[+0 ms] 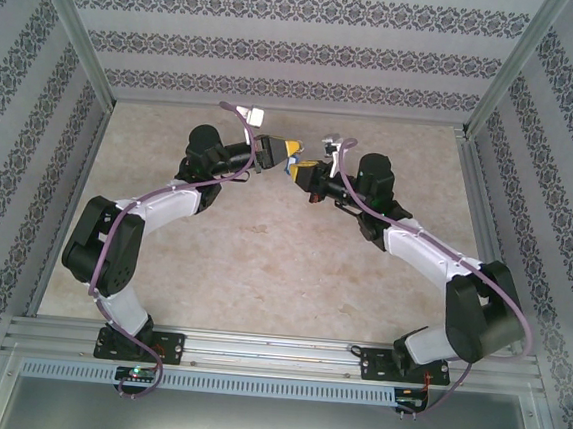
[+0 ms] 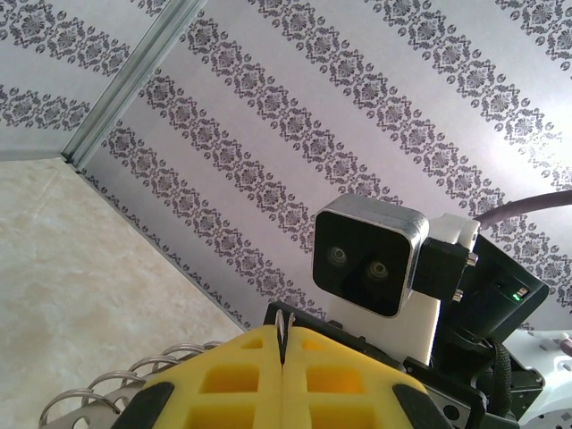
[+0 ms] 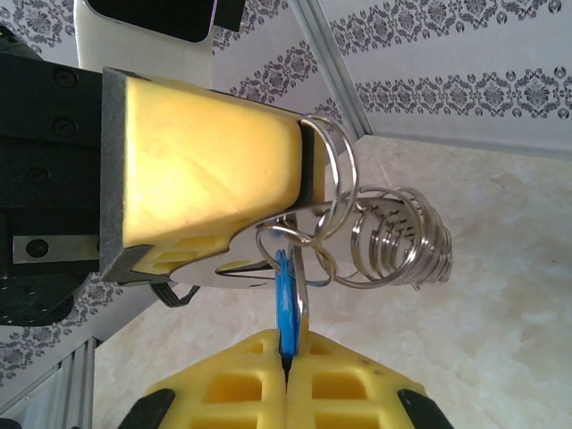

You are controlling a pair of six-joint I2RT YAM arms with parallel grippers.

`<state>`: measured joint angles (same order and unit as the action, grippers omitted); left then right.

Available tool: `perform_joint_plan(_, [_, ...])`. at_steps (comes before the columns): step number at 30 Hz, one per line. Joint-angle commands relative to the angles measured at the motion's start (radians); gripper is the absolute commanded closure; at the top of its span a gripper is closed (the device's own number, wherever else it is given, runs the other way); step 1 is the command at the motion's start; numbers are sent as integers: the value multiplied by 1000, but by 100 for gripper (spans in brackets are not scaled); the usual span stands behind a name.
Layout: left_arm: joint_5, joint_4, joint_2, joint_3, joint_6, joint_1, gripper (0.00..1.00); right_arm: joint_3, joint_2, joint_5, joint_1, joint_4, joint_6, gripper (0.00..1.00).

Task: Put the keys on the keyring

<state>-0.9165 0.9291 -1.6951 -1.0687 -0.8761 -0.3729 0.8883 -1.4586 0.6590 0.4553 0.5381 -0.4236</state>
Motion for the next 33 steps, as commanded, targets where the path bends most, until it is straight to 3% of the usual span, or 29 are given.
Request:
perform_joint_plan(1, [-8,94,38,2,12,-16,100,28,-10,63,7,9,-20,100])
perform_joint_plan(4, [-5,93,37,4,15,-15,100,18,-1,63,-5,18,-34,100])
perform_joint_plan(7, [-2,96,34,5,16,-15,100,-9,27,59,-25,26,-54,75])
perform_joint_plan(10, [1,98,29,4,16,-15,100,-59,78,57,-60,49,-84,65])
perform_joint_plan(15, [6,110,22,7,10,-15,100,-103,178,49,-109,50,-117,60])
perform_joint_plan(20, [32,131,21,18,-3,-15,100,-90,217,-40,-127,54,-154,57])
perform_joint_plan(33, [281,220,52,116,-105,-26,100,30,-54,-10,-145,456,-493,56])
